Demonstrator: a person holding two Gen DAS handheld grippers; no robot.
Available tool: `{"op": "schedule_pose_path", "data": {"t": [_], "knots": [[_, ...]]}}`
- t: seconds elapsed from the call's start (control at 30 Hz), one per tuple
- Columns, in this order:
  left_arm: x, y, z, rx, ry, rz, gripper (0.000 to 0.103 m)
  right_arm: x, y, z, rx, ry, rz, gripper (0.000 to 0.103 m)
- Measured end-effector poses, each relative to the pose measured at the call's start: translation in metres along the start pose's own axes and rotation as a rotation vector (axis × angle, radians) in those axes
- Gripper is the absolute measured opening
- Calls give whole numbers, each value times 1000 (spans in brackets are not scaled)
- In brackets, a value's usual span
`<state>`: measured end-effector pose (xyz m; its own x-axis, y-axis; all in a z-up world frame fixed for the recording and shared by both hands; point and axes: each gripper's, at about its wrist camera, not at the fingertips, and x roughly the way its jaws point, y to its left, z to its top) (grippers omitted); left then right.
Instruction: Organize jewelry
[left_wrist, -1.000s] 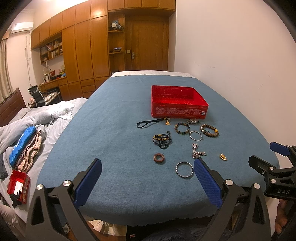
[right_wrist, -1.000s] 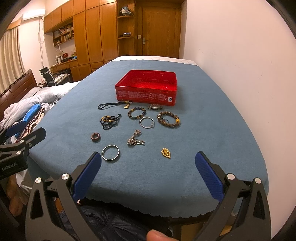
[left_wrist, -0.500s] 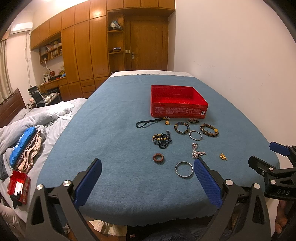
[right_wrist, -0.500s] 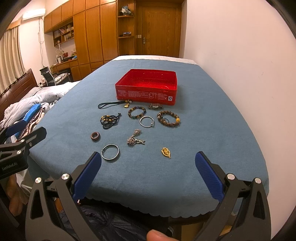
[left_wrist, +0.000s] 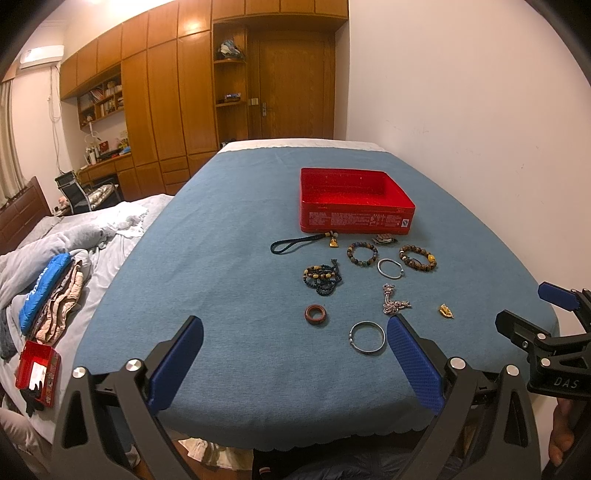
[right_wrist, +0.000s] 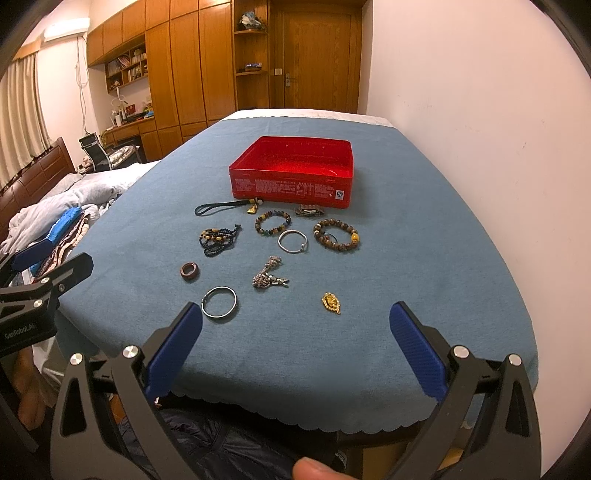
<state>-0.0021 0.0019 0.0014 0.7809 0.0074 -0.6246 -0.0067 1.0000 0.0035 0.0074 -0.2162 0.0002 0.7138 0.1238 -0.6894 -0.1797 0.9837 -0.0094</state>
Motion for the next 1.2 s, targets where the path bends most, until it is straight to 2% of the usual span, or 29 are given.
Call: {"op": "schedule_pose_path", "data": {"t": [0.7,1.03,1.2], "knots": [[4,-1,-3,3,6,-1,99,4,-2,-1,1,2,0,100],[20,1,-4,0,45,3,99,15,-5,-2,-2,22,16,100],[45,2,-9,-12,96,-21,99,33,-8,-4,-28,39,25,100]]}}
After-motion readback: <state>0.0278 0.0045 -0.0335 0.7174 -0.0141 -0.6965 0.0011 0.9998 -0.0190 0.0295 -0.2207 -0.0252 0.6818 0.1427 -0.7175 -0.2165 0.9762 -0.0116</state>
